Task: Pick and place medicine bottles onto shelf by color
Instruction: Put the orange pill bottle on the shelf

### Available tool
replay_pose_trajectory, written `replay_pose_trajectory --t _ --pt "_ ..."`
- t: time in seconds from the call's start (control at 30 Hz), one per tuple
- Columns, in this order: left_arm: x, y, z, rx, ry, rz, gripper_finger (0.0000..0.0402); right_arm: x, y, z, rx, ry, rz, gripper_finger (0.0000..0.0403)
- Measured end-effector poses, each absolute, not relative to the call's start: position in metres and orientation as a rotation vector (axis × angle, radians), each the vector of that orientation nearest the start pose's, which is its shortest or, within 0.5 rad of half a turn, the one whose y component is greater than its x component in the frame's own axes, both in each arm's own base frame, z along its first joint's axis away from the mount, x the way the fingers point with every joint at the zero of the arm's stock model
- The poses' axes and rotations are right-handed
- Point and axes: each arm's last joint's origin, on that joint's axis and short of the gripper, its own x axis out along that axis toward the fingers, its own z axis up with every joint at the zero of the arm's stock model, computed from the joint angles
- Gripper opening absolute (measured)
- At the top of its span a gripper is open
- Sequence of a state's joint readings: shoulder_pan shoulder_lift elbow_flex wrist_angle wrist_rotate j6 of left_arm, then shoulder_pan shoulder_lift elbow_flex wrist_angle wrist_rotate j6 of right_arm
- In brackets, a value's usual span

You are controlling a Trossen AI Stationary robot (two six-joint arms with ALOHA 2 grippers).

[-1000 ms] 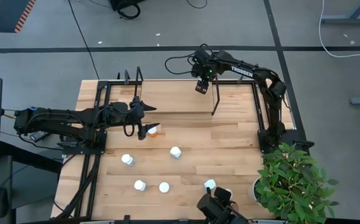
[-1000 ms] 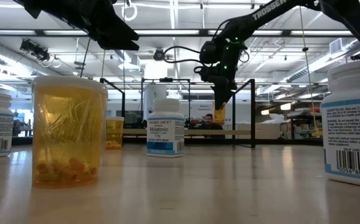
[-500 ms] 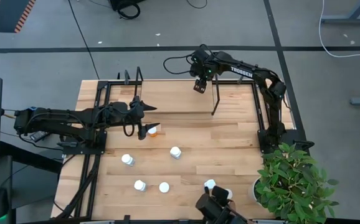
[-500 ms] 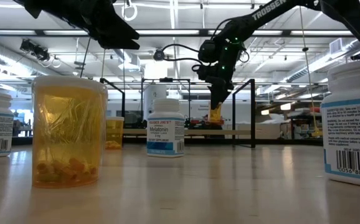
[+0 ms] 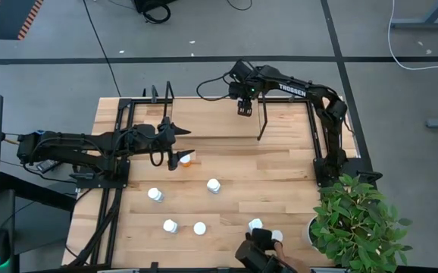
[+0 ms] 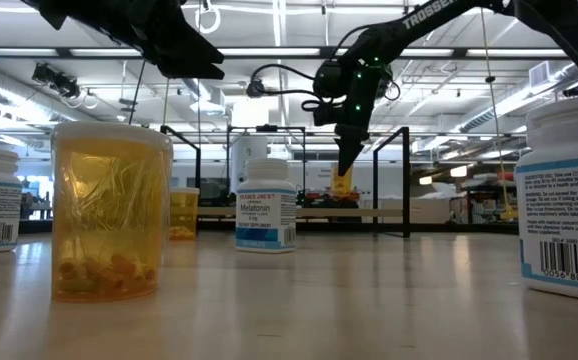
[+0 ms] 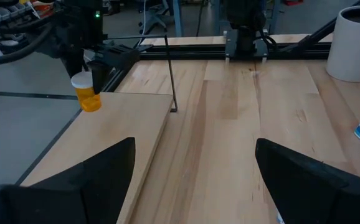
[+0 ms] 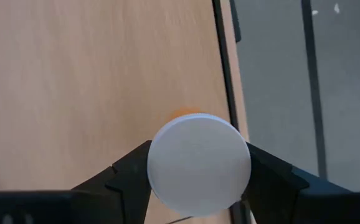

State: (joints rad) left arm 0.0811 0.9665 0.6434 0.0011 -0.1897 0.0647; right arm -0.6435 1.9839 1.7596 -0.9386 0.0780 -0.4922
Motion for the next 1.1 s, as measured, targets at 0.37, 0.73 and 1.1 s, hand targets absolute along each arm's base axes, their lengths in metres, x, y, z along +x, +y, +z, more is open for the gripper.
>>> replay_pose_trajectory --t 0.37,0.73,1.1 --pt "0.213 0.023 0.274 0.090 0.285 0.259 0.0337 0.328 -0.261 0.262 -0.127 1.227 -0.333 0.0222" --pt "0.212 0.022 0.272 0.053 0.300 0.260 0.0337 0.332 -0.265 0.265 -0.135 1.175 -0.368 0.0222" --pt "0.213 0.011 0.272 0.036 0.297 0.212 0.0337 0.333 -0.266 0.256 -0.037 1.182 -0.394 0.0223"
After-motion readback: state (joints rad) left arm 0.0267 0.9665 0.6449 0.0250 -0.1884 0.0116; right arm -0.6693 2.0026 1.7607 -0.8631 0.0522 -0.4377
